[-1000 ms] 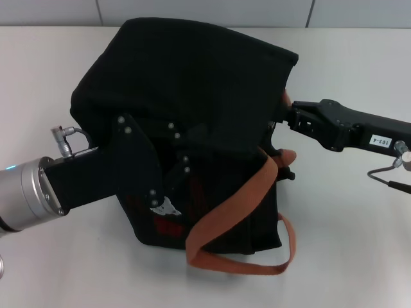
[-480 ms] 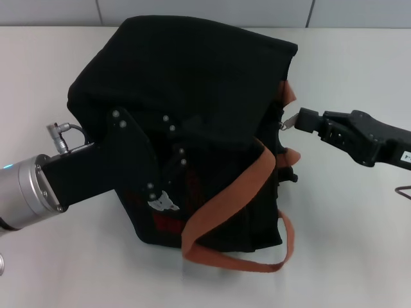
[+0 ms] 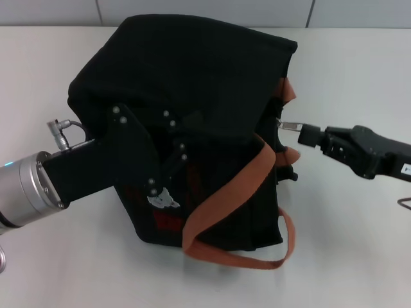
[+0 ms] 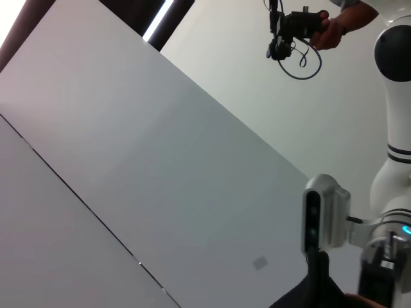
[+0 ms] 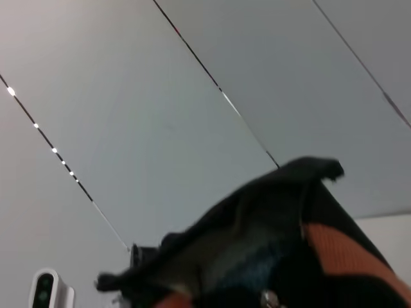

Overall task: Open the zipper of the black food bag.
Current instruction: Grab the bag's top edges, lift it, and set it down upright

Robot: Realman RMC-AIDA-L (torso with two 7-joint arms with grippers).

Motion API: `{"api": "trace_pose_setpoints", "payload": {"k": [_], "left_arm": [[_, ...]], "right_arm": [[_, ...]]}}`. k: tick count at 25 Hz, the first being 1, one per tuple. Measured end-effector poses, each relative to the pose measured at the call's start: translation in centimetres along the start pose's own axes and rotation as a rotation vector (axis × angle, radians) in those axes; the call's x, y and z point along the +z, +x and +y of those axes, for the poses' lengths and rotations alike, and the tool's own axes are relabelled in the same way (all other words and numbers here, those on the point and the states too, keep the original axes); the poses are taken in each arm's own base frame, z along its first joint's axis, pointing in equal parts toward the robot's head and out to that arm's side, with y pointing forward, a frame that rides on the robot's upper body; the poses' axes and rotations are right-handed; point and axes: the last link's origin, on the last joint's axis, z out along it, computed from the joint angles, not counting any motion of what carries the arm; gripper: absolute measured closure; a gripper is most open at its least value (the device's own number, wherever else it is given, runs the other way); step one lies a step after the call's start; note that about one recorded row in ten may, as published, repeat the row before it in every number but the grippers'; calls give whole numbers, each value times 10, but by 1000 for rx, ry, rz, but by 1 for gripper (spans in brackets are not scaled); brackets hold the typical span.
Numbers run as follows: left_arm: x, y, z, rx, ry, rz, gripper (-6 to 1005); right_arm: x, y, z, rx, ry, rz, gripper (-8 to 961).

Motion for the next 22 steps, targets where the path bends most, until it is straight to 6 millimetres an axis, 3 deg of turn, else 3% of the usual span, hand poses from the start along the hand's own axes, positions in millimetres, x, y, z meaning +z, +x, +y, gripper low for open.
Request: {"api": "trace_pose_setpoints", "payload": {"k": [10, 18, 22], "left_arm": [[0, 0, 0, 1, 6, -2, 905], [-1, 0, 1, -5, 8, -5, 904], [0, -1, 1, -5, 8, -6, 904]], "right_arm": [[-5, 3, 0, -8, 2, 37, 956], [-7, 4, 14, -283, -45, -5, 936], [-1, 4, 10, -369, -34, -10, 806]]}}
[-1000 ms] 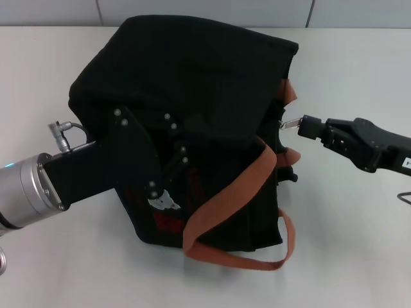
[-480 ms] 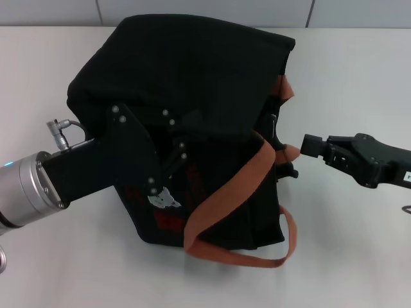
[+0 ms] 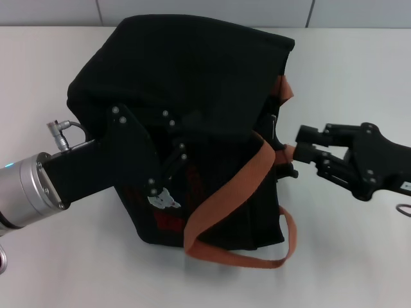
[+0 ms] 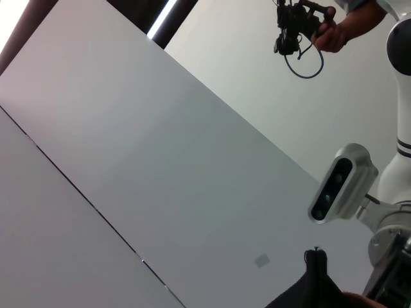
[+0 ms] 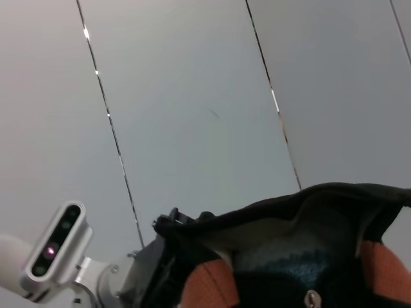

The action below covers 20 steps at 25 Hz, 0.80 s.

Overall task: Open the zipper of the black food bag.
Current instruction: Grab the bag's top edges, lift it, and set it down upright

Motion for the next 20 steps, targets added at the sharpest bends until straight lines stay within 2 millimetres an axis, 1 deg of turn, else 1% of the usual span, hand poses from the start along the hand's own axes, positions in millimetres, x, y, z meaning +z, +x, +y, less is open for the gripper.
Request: {"api": "trace_pose_setpoints", "payload": {"k": [2, 4, 7, 15, 20], "left_arm": [[0, 0, 0, 0, 0, 0, 904], [0, 0, 0, 1, -1, 0, 904], [1, 0, 0, 2, -2, 0, 904], [2, -1, -2, 3, -5, 4, 904], [3, -1, -2, 2, -6, 6, 904]], "right_arm": [[4, 1, -4, -58, 18, -2, 736], [5, 1, -5, -74, 24, -4, 660], [12, 0, -11, -93, 40, -1, 547], [25, -4, -18, -106, 26, 14, 474], [30, -3, -17, -109, 0, 39, 472]]}}
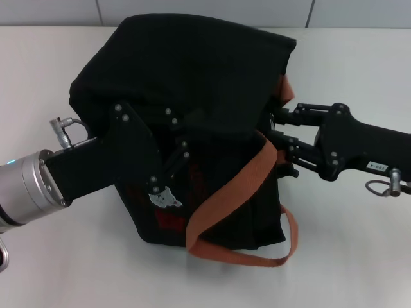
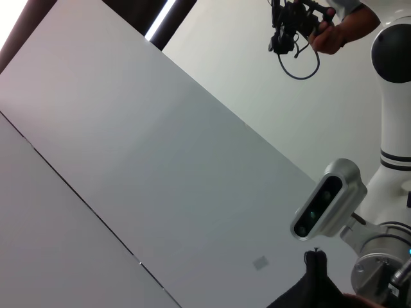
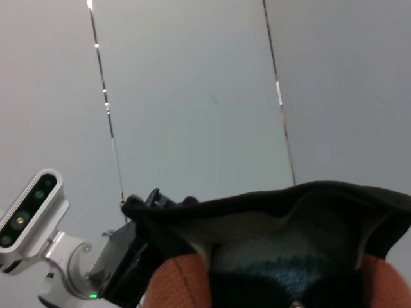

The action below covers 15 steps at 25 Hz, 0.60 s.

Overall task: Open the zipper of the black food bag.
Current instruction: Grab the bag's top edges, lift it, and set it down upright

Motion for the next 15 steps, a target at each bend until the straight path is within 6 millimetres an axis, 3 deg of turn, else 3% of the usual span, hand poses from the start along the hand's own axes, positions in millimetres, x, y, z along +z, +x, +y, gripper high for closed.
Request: {"api": "trace_pose_setpoints", "payload": {"k": [15], "left_arm": [[1, 0, -1, -2, -1, 1, 904]], "right_arm": [[5, -3, -5, -2, 0, 10, 682]]}}
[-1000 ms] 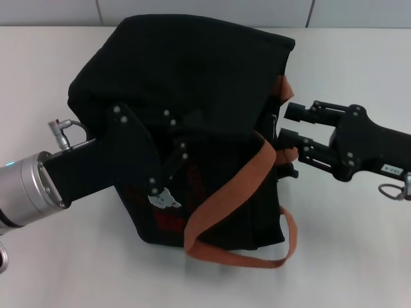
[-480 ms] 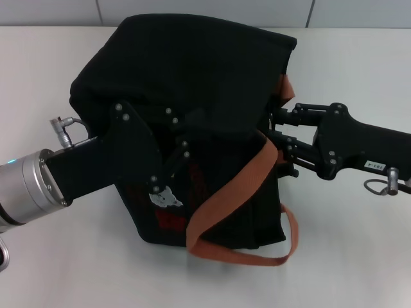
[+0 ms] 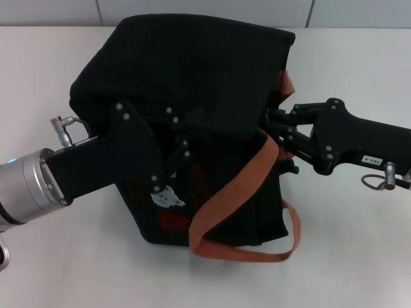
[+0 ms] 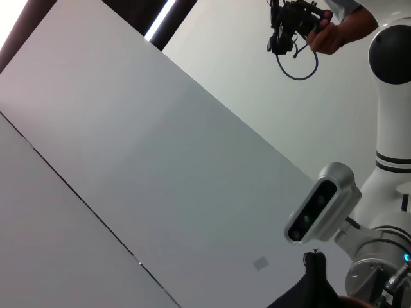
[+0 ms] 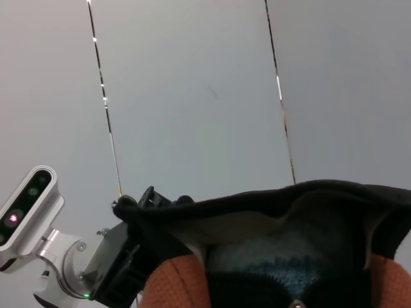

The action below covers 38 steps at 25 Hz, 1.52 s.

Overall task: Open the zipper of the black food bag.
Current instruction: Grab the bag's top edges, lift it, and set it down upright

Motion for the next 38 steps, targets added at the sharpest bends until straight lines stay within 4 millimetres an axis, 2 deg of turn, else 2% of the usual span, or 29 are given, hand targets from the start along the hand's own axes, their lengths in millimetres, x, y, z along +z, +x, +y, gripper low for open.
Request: {"api": "trace_pose_setpoints", "payload": {"k": [7, 10, 21, 26, 31, 38], "left_arm": [[0, 0, 0, -1, 0, 0, 904], [0, 0, 0, -1, 0, 0, 904], [-1, -1, 0, 0, 13, -6, 903], [-1, -1, 0, 0, 19, -10, 903], [-1, -2, -2, 1, 37, -16, 903], [-1, -2, -3, -3, 38, -17, 903]], "right_arm": [[-2, -1, 2, -1, -10, -4, 779], [-3, -1, 3, -8, -16, -9, 875], [-15, 8, 9, -3, -38, 76, 876], [-26, 15, 10, 32, -26, 151, 876], [-44, 29, 15, 92, -25, 309, 877], [-54, 34, 17, 115, -6, 361, 877]]}}
